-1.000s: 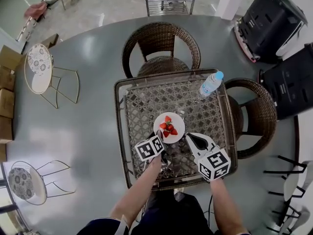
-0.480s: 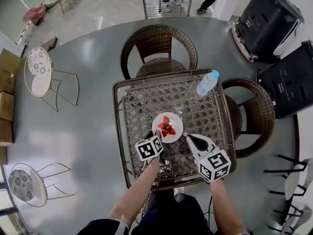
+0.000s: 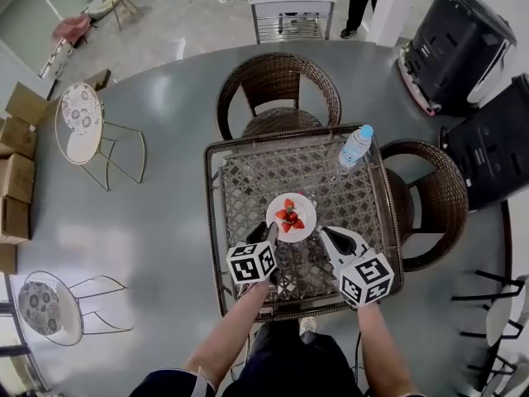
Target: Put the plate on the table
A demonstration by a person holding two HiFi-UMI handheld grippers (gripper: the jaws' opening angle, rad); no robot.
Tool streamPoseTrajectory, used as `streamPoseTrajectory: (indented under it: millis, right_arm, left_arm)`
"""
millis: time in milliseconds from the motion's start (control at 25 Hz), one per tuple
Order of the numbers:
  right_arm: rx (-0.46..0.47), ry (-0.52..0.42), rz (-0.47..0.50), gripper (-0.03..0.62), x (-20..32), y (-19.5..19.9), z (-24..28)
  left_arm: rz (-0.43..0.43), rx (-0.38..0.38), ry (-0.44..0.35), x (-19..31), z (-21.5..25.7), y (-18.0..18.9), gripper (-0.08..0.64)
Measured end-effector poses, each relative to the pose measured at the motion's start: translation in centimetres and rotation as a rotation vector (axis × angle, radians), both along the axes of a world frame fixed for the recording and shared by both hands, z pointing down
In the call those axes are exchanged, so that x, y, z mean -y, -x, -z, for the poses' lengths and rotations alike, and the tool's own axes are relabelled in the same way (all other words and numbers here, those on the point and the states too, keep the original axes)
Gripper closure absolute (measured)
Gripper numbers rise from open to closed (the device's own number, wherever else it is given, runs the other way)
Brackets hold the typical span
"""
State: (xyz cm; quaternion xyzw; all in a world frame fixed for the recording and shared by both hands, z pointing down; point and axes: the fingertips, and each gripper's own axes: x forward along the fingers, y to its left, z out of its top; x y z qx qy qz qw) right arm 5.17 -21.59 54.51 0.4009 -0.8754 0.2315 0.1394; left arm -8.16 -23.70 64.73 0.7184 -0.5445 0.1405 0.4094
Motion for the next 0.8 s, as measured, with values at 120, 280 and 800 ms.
streamPoseTrajectory:
  millis: [120, 280, 800]
  right_arm:
    - [0.012, -0.021, 0.003, 0.588, -0.1, 0.3, 1.0]
    - [0.032, -0.060, 0.011, 0.588, -0.2, 0.9, 2.7]
    - [0.085, -0.239, 0.021, 0.588, -0.9, 2.1, 10.5]
  left_arm:
    - [-0.053, -0.034, -0.080, -0.3, 2.8, -0.7, 0.442]
    - [-0.146, -0.037, -0.192, -0.8, 6.8, -1.9, 0.453]
    - [-0.385, 0.045, -0.536, -3.6, 19.9, -4.9, 0.552]
